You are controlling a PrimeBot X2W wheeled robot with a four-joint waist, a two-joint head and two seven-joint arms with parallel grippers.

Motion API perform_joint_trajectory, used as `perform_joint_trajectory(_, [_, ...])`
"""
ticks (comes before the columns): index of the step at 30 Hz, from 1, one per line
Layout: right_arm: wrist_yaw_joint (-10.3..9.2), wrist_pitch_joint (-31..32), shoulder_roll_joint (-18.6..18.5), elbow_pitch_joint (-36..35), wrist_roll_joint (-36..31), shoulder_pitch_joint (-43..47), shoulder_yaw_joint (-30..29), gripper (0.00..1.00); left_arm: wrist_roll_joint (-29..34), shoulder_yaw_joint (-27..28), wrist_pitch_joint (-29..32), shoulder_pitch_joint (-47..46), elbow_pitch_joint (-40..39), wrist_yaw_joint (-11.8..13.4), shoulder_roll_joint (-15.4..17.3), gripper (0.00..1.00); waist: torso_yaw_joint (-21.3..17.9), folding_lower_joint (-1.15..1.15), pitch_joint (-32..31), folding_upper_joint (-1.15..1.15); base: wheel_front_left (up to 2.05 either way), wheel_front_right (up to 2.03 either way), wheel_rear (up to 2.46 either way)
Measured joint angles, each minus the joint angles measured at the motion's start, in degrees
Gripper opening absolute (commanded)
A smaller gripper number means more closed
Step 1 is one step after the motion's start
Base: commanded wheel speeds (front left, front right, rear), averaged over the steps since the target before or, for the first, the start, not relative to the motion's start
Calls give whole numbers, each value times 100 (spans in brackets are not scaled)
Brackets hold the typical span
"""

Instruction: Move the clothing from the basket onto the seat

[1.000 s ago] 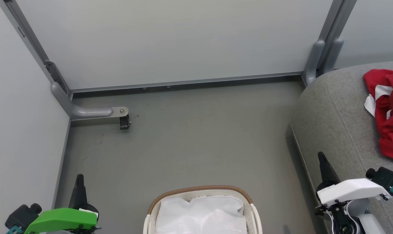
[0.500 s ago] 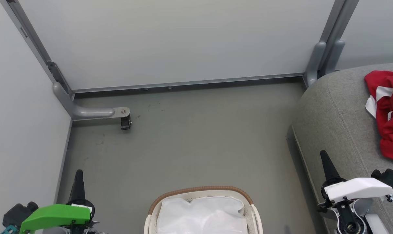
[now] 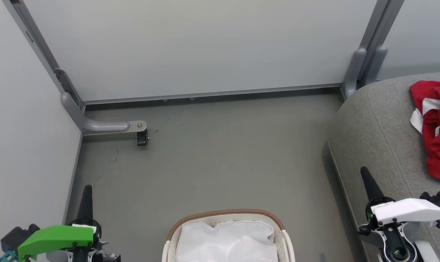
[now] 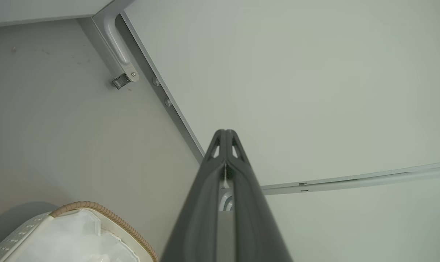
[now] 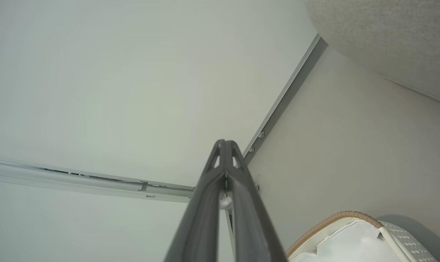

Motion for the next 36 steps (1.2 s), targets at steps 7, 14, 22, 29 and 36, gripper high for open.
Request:
perform_joint_trajectory(7, [0,96,-3,-52,365,14,-35,0,-327,23,82,-63,-42,0,1,0,15,0,-12,0,0,0,0])
perform_joint_trajectory(14, [0,189,-5,-108,712,17,-67,0,-645,44,177,-73,-76,0,2,0,30,0,-24,0,0,0,0])
perform_joint_trajectory(22, [0,283,-8,-169,1082,35,-103,0,-978,68,277,-127,-113,0,4,0,47,0,-39,0,0,0,0])
perform_joint_trajectory(29, [0,360,-9,-219,1390,37,-134,0,-1258,90,352,-143,-140,0,5,0,62,0,-51,0,0,0,0])
perform_joint_trajectory(36, [0,436,-11,-261,1683,49,-164,0,-1519,112,426,-188,-168,0,7,0,77,0,-64,0,0,0,0])
